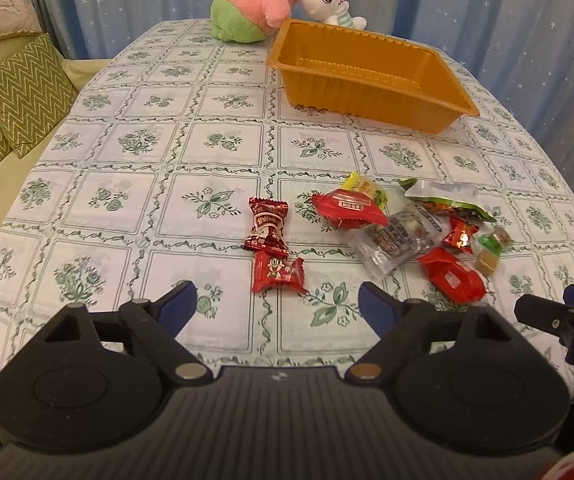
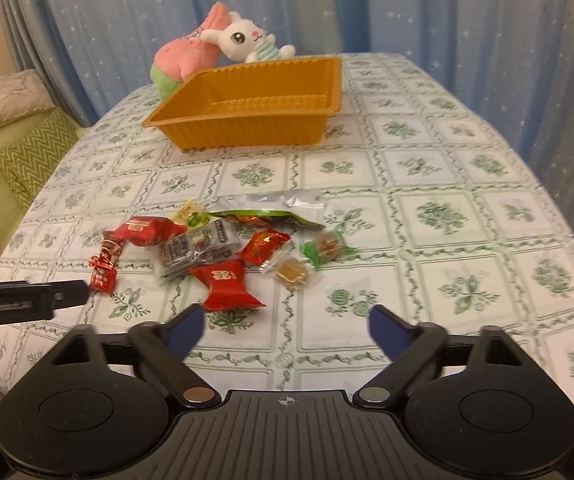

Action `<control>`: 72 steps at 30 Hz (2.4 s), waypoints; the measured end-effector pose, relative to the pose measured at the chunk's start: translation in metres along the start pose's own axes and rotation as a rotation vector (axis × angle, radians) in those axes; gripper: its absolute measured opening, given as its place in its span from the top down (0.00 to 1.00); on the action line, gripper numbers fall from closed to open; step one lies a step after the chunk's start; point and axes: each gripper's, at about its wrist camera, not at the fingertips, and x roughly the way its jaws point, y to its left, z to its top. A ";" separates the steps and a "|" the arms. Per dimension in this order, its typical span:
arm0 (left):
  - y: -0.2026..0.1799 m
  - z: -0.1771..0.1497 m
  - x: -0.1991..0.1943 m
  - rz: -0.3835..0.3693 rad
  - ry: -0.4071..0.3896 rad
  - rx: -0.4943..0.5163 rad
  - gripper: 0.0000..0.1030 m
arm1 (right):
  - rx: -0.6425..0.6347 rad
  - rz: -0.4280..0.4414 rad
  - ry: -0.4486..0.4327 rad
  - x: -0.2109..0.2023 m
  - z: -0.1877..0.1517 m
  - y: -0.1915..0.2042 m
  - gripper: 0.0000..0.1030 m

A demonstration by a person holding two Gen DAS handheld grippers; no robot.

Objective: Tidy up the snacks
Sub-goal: 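Grasp the red square candy with the right gripper while the left grasps a red-brown candy, then carry both candies into the orange tray and open both grippers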

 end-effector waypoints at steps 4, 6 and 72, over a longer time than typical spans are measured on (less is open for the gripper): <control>0.001 0.004 0.016 0.002 0.002 0.021 0.23 | -0.024 0.038 -0.005 0.013 0.004 0.005 0.30; 0.002 0.005 0.022 -0.010 0.006 0.023 0.24 | -0.046 0.064 -0.001 0.019 0.006 0.009 0.37; -0.056 0.212 0.070 -0.173 -0.136 0.133 0.80 | -0.056 0.035 -0.170 0.090 0.220 -0.024 0.75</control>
